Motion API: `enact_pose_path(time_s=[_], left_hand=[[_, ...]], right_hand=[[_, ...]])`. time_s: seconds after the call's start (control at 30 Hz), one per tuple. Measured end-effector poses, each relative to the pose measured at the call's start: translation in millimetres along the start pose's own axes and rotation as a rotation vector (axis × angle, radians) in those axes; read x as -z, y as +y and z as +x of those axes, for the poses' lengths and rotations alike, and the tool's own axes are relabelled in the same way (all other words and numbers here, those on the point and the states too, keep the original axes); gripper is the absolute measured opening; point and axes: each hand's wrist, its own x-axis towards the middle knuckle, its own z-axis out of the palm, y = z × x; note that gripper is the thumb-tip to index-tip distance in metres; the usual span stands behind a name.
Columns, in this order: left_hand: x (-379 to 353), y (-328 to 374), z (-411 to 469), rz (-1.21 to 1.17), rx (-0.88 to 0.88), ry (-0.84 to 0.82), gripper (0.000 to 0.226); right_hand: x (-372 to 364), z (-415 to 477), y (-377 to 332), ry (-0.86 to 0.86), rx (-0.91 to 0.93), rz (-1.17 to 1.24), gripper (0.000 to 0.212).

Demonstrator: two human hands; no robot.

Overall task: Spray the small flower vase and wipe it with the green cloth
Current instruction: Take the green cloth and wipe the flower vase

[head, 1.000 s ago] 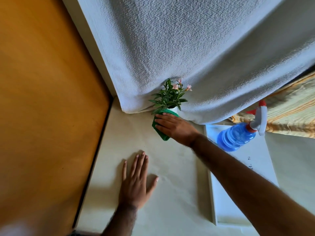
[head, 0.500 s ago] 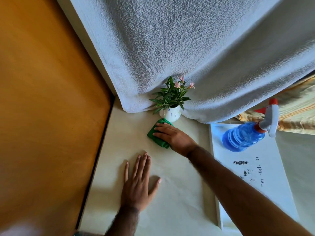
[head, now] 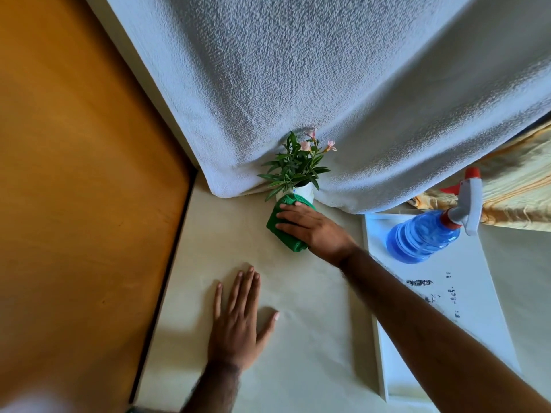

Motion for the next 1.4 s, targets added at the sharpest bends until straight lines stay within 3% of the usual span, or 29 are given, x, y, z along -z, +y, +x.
enact_pose_path(time_s=[0.27, 0.47, 0.63, 0.77, 1.0, 1.2, 1.4], left_hand=[[-1, 0, -2, -0.010, -0.005, -0.007, 0.089], [0, -1, 0, -0.019, 0.001, -0.010, 0.088], [-1, -1, -1, -0.010, -0.001, -0.012, 0.089], [-1, -1, -1, -0.008, 0.007, -0.026, 0.089], [0, -2, -1, -0.002, 0.001, -0.046, 0.093], [-1, -2, -1, -0.009, -0.009, -0.012, 0.091], [-2, -3, -2, -0.005, -0.008, -0.030, 0.089]], right_hand=[[-21, -17, -28, -0.028, -0.279, 0.283, 0.036], [-6, 5, -36, 0.152, -0.027, 0.103, 0.029], [9, 8, -15, 0.130, -0.053, 0.037, 0.030], [0, 3, -6, 0.134, -0.088, 0.107, 0.041], [-22, -9, -23, 0.197, -0.268, 0.304, 0.040], [-7, -3, -30, 0.299, -0.185, 0.120, 0.033], [-2, -4, -24, 0.233, -0.197, 0.001, 0.031]])
